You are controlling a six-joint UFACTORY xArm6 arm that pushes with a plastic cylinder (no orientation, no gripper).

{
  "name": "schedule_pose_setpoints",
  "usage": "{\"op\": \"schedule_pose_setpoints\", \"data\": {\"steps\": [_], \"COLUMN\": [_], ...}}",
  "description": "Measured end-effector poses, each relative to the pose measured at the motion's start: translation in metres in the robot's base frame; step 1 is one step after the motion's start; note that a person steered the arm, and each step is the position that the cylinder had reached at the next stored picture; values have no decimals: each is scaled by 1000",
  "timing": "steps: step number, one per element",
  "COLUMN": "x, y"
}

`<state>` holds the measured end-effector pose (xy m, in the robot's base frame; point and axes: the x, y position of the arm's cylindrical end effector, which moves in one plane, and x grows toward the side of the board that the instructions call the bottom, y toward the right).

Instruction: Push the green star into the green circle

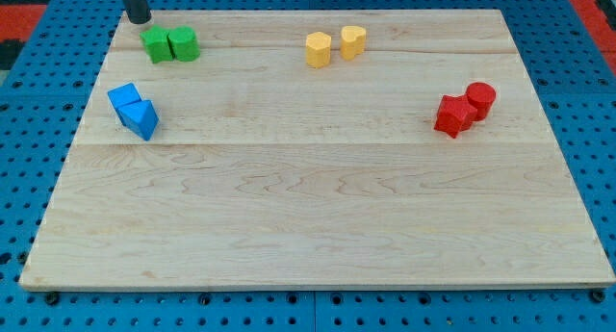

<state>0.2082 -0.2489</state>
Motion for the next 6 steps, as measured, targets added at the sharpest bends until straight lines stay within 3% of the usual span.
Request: {"op": "schedule_pose_setpoints", "data": {"steps": [2,6], "x": [45,66], "y": [-18,0]}}
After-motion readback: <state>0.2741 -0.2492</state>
